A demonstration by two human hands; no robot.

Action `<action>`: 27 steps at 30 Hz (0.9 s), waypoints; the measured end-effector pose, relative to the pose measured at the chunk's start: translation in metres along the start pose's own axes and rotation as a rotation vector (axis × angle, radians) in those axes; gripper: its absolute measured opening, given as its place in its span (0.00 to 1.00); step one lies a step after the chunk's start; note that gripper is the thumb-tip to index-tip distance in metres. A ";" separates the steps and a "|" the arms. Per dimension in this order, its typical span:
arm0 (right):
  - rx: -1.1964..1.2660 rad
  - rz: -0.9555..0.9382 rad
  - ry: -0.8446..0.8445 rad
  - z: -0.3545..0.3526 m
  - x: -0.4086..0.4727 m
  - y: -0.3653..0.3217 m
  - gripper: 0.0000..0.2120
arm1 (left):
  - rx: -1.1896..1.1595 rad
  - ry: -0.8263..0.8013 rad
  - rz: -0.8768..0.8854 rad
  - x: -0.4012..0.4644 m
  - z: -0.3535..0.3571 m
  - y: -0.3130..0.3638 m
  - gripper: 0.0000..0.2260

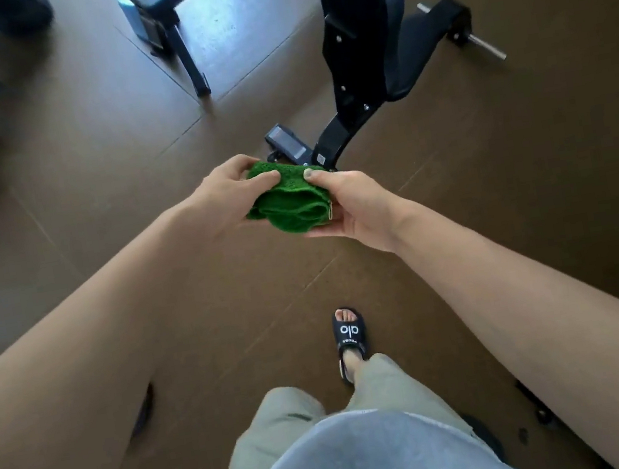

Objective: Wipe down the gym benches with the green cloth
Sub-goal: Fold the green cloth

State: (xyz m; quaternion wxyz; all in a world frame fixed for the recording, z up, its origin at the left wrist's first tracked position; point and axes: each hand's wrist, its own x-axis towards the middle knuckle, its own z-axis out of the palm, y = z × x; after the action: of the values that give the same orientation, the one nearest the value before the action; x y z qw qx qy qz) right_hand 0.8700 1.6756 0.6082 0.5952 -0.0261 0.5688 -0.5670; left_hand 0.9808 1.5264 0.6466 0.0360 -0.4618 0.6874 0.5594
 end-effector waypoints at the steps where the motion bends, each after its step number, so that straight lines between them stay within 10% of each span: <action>1: 0.017 -0.004 -0.020 0.005 0.012 -0.015 0.15 | -0.003 0.013 0.018 0.015 -0.010 0.011 0.11; 27: 0.125 -0.035 0.263 0.239 0.438 -0.314 0.08 | -0.024 -0.260 -0.006 0.429 -0.377 0.174 0.23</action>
State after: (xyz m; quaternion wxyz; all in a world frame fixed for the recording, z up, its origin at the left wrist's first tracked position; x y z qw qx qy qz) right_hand 0.7092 1.1088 0.6213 0.5062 0.0756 0.6049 -0.6101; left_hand 0.7945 0.9599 0.6714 0.1208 -0.3877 0.6689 0.6226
